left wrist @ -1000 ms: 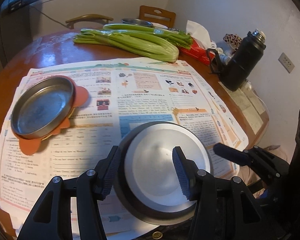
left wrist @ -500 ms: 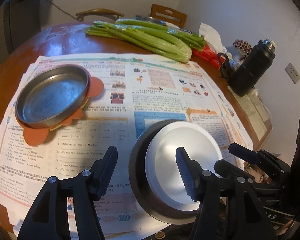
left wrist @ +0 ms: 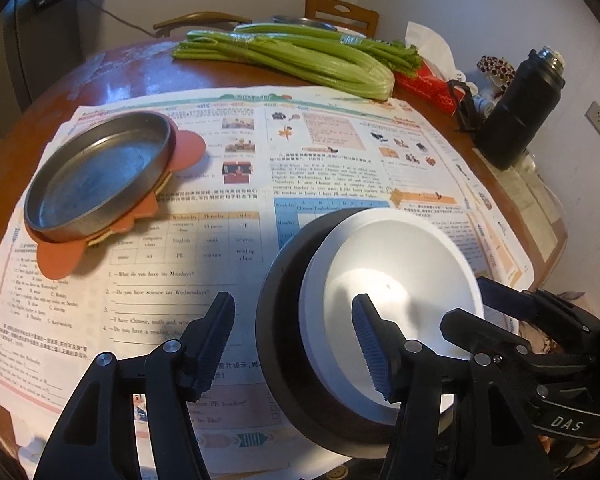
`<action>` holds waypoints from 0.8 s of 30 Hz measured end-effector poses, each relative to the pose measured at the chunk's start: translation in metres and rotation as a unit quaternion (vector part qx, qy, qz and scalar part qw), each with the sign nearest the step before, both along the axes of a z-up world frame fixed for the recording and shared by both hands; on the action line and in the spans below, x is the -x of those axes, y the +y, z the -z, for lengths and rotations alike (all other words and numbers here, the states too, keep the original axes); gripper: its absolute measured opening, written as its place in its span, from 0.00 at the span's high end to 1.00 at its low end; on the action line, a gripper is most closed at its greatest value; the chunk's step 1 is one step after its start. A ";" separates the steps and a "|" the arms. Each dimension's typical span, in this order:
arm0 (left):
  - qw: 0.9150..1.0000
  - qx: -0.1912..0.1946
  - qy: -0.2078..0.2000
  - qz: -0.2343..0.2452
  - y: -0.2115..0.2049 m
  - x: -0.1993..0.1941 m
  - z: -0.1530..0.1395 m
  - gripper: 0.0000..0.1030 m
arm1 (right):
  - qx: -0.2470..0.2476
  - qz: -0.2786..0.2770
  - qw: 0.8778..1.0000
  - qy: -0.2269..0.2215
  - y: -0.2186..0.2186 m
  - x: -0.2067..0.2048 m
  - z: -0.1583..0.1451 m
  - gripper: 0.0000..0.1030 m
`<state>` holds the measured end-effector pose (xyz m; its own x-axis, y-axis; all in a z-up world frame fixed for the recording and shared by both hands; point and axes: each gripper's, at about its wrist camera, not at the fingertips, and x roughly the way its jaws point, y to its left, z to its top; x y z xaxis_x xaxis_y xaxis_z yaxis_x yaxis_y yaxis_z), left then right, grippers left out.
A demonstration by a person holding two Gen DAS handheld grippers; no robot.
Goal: Organize plates and bowls
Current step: 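Grasp the deep steel bowl rim with the left tool and lift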
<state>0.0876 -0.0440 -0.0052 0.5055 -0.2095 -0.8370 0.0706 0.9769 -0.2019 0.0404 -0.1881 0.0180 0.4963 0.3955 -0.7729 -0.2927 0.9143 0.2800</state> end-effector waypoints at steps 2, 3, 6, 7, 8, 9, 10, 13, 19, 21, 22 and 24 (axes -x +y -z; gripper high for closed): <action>1.000 0.000 0.004 0.000 -0.001 -0.001 0.003 0.39 | -0.001 -0.001 1.000 0.002 0.001 -0.001 0.002 0.43; 1.000 0.000 0.007 0.000 -0.001 -0.002 0.005 0.39 | -0.001 -0.002 1.000 0.003 0.001 -0.001 0.003 0.43; 1.000 0.002 0.012 0.001 -0.002 -0.003 0.010 0.39 | -0.001 -0.006 1.000 0.006 0.003 -0.001 0.005 0.43; 1.000 0.003 0.012 0.001 -0.002 -0.003 0.010 0.39 | -0.001 -0.007 1.000 0.007 0.005 -0.001 0.006 0.43; 1.000 0.005 0.012 0.002 -0.002 -0.003 0.011 0.38 | 0.000 -0.008 1.000 0.008 0.006 -0.001 0.007 0.43; 1.000 0.006 0.012 0.002 -0.003 -0.003 0.011 0.38 | 0.001 -0.010 1.000 0.008 0.006 -0.001 0.007 0.43; 1.000 0.006 0.012 0.003 -0.003 -0.003 0.012 0.38 | 0.002 -0.011 1.000 0.008 0.007 -0.001 0.008 0.43; 1.000 0.010 0.012 0.003 -0.002 -0.003 0.012 0.37 | 0.003 -0.016 1.000 0.008 0.010 0.000 0.009 0.43; 1.000 0.025 0.017 0.003 -0.001 -0.004 0.015 0.35 | 0.000 -0.027 1.000 0.013 0.014 0.001 0.011 0.43; 0.999 0.028 0.018 0.002 -0.001 -0.004 0.016 0.34 | -0.001 -0.026 1.000 0.015 0.015 0.001 0.012 0.43; 0.999 0.029 0.019 0.002 -0.001 -0.004 0.016 0.34 | -0.002 -0.026 1.000 0.016 0.015 0.001 0.013 0.43; 0.999 0.030 0.018 0.003 -0.001 -0.004 0.016 0.34 | -0.004 -0.026 0.999 0.018 0.015 0.000 0.013 0.43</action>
<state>0.0914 -0.0446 -0.0214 0.4737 -0.2618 -0.8409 0.0671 0.9628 -0.2619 0.0400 -0.1733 0.0052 0.4472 0.4271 -0.7859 -0.3297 0.8955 0.2990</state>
